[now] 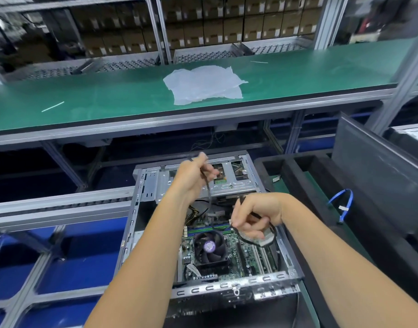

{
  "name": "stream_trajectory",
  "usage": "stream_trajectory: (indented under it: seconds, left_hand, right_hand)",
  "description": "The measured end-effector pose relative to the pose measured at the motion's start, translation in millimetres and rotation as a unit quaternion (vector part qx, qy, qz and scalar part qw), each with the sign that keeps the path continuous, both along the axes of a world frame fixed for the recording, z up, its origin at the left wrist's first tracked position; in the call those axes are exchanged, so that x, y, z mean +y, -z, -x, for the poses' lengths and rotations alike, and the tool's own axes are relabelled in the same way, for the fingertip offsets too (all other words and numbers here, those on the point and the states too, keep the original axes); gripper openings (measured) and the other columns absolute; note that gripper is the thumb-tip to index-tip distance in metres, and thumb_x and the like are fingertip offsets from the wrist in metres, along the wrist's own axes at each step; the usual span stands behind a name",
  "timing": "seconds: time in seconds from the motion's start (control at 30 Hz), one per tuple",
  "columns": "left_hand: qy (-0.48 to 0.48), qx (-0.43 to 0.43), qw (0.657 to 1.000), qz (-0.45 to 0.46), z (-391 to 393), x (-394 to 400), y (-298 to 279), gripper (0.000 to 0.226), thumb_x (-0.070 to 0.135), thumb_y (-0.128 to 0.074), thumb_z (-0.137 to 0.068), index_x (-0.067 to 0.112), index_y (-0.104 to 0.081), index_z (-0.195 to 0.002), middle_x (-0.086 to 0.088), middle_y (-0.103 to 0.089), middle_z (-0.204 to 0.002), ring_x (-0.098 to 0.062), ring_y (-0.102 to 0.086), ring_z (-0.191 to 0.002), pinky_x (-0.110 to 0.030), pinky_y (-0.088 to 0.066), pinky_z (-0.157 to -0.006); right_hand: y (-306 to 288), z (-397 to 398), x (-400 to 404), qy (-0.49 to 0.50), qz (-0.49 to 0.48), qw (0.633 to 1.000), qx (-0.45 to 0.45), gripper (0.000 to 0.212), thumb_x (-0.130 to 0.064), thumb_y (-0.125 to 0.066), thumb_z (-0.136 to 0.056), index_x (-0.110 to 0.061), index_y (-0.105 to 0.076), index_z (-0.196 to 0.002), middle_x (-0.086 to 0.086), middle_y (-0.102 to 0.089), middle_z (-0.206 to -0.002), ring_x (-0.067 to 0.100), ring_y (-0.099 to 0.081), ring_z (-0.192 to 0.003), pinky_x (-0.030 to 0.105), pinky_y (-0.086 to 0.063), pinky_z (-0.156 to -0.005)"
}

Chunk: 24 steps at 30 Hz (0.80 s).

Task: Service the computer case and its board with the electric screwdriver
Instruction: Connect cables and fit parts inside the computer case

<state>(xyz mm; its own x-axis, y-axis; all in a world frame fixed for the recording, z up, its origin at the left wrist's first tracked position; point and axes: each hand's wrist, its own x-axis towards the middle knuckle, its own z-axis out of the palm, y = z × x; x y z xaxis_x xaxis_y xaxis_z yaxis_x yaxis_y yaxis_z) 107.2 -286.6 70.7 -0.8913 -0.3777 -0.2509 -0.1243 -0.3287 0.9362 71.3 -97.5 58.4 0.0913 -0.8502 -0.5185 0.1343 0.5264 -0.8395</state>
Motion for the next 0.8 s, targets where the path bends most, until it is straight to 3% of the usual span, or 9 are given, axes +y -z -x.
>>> stream_trajectory:
  seconds: [0.1,0.23,0.3,0.4,0.47,0.57,0.63,0.7,0.8]
  left_hand:
    - [-0.092,0.02,0.995,-0.024,6.1,-12.8,-12.0,0.041,0.045,-0.035,-0.1,0.008,-0.052,-0.094,0.008,-0.04,-0.045,-0.01,-0.041,-0.038,-0.021,-0.038,-0.041]
    - [-0.148,0.009,0.985,-0.086,8.0,-20.3,-17.7,0.069,0.052,-0.02,-0.1,-0.001,-0.062,-0.092,0.003,-0.044,-0.044,-0.011,-0.041,-0.035,-0.019,-0.037,-0.04]
    - [-0.119,-0.011,0.987,-0.111,4.0,-18.3,-15.5,0.066,0.044,-0.02,-0.103,-0.008,-0.06,-0.102,0.002,-0.048,-0.044,-0.006,-0.031,-0.03,-0.016,-0.025,-0.031]
    - [-0.048,-0.053,0.986,-0.149,-1.0,-11.1,-10.5,0.036,0.025,-0.027,-0.105,-0.003,-0.049,-0.103,-0.007,-0.056,-0.056,-0.004,-0.02,-0.024,-0.015,-0.014,-0.026]
    - [0.0,-0.061,0.988,-0.142,-3.1,-7.0,-5.9,0.026,0.02,-0.029,-0.105,0.002,-0.045,-0.095,-0.005,-0.053,-0.052,-0.004,-0.018,-0.023,-0.015,-0.013,-0.025]
    - [0.046,-0.043,0.995,-0.071,-4.9,-5.3,-1.6,0.03,0.02,-0.031,-0.104,0.0,-0.053,-0.102,0.0,-0.06,-0.053,-0.004,-0.025,-0.03,-0.015,-0.021,-0.031]
    - [0.081,-0.025,0.996,-0.041,-6.7,-3.1,-0.4,0.03,0.017,-0.032,-0.104,-0.001,-0.054,-0.112,0.001,-0.072,-0.071,-0.005,-0.041,-0.042,-0.015,-0.036,-0.042]
    - [0.135,-0.006,0.991,-0.02,-9.3,0.2,-0.4,0.029,0.013,-0.033,-0.103,0.002,-0.059,-0.107,-0.001,-0.074,-0.09,-0.005,-0.053,-0.055,-0.017,-0.044,-0.055]
    - [0.162,0.025,0.986,-0.016,-12.4,5.3,3.6,0.023,0.006,-0.039,-0.101,0.006,-0.061,-0.101,-0.007,-0.07,-0.096,-0.008,-0.06,-0.066,-0.021,-0.049,-0.064]
  right_hand:
    - [5.8,-5.0,-1.3,-0.022,-0.061,0.998,0.019,0.04,-0.011,-0.047,-0.094,-0.009,-0.052,-0.054,0.008,-0.054,-0.045,0.005,-0.026,-0.028,0.026,-0.008,-0.042]
    - [4.9,-7.9,-3.8,-0.034,-0.121,0.99,0.056,0.041,-0.012,-0.046,-0.098,-0.008,-0.053,-0.058,0.005,-0.053,-0.043,0.004,-0.026,-0.028,0.016,-0.014,-0.034]
    - [3.6,-10.7,-6.8,-0.046,-0.144,0.984,0.092,0.036,-0.015,-0.049,-0.1,-0.007,-0.056,-0.066,0.003,-0.053,-0.044,0.003,-0.027,-0.029,0.014,-0.017,-0.033]
    - [-3.8,-12.2,-6.0,-0.022,-0.117,0.975,0.186,0.02,-0.023,-0.057,-0.1,-0.007,-0.068,-0.097,0.002,-0.051,-0.049,0.005,-0.031,-0.034,0.015,-0.022,-0.036]
    - [-8.8,-7.9,-1.4,0.048,-0.051,0.977,0.201,0.029,-0.024,-0.063,-0.097,-0.014,-0.062,-0.125,-0.001,-0.048,-0.05,0.006,-0.033,-0.039,0.016,-0.022,-0.038]
    - [-13.1,3.6,4.0,0.265,0.12,0.95,0.116,0.044,-0.037,-0.061,-0.095,-0.019,-0.055,-0.135,-0.003,-0.038,-0.055,0.008,-0.023,-0.042,0.018,-0.016,-0.039]
    - [-12.9,8.7,1.6,0.381,0.182,0.906,0.025,0.064,-0.058,-0.053,-0.087,-0.012,-0.055,-0.132,-0.004,-0.035,-0.059,0.007,-0.018,-0.043,0.021,-0.011,-0.042]
    - [-9.7,8.0,-6.6,0.427,0.191,0.884,-0.005,0.066,-0.07,-0.047,-0.083,-0.015,-0.063,-0.117,-0.003,-0.034,-0.063,0.009,-0.014,-0.048,0.023,-0.009,-0.044]
    - [2.6,3.3,-19.7,0.466,0.194,0.86,0.07,0.04,-0.048,-0.044,-0.101,-0.014,-0.065,-0.099,-0.002,-0.026,-0.065,0.008,-0.015,-0.047,0.02,-0.012,-0.041]
